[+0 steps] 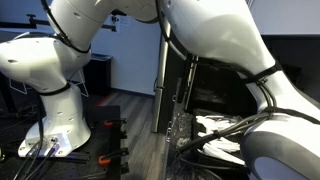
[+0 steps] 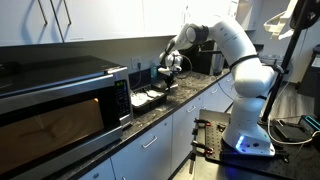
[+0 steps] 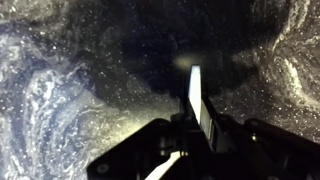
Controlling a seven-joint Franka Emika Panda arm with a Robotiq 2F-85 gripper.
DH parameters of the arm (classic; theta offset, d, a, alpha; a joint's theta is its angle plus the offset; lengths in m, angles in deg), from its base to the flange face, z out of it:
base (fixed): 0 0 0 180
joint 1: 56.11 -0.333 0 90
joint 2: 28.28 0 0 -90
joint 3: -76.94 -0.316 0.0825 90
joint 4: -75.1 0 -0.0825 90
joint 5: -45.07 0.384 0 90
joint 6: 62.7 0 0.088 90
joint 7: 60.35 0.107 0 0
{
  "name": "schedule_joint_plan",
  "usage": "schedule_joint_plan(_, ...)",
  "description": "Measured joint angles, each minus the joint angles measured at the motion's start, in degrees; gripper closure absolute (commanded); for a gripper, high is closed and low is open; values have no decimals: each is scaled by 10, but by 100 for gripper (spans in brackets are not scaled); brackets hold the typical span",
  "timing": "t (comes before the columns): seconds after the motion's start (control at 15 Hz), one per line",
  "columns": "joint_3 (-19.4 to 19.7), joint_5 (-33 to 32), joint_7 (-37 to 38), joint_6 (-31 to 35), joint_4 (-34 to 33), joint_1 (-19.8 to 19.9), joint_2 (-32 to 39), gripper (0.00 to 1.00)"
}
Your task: Turn the white knife 90 degrees to the right
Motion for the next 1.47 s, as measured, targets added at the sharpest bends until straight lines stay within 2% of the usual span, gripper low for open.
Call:
schedule_joint_plan(0.2, -1, 0, 0, 0, -1, 1, 1, 97)
schedule_joint_plan(0.27, -1, 0, 0, 0, -2, 1, 1, 61)
schedule_joint_plan(0.33, -1, 0, 0, 0, -2, 1, 1, 60)
schedule_joint_plan(0.47, -1, 0, 0, 0, -2, 1, 2, 47)
schedule_joint_plan(0.87, -3, 0, 0, 0, -1, -2, 1, 2)
schedule_joint_plan(1.2, -4, -2, -3, 1, 12, -13, -17, 0)
schedule_joint_plan(1.47, -4, -7, -3, 10, 48, -31, -50, 0)
